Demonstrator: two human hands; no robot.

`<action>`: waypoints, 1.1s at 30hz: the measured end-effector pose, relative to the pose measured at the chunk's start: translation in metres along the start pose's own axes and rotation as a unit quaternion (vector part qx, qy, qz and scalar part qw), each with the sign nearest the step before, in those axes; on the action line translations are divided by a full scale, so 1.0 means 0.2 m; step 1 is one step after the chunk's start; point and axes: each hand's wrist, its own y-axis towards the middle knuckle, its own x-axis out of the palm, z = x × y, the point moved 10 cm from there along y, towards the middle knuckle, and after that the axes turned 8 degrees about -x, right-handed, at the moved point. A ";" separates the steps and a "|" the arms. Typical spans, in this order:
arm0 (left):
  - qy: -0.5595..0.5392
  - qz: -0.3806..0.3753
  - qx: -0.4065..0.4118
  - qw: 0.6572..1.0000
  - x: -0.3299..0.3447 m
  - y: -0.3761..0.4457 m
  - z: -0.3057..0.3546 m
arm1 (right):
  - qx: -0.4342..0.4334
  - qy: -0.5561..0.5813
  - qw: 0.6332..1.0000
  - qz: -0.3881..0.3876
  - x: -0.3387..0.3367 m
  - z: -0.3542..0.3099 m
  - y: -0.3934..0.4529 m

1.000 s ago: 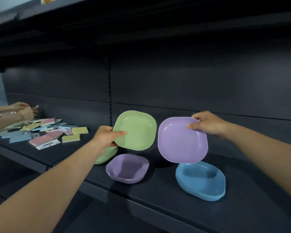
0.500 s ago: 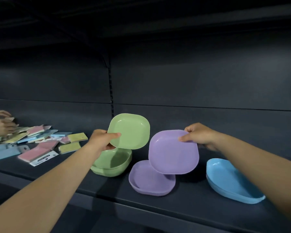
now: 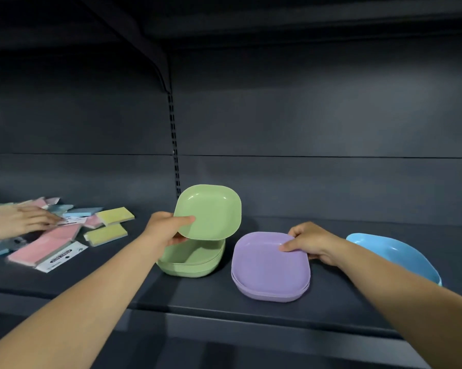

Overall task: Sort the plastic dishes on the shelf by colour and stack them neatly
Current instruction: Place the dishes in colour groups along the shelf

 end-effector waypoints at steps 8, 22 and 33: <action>0.021 -0.018 -0.001 1.000 0.01 0.03 -0.02 | 0.013 -0.014 1.000 -0.004 0.01 0.03 0.00; 0.031 -0.029 0.021 0.999 0.02 -0.01 0.04 | -0.069 -0.099 0.993 -0.005 -0.01 -0.22 0.00; 0.046 -0.032 0.033 0.998 -0.07 -0.06 0.03 | -0.134 0.066 0.988 0.029 0.29 -0.60 0.06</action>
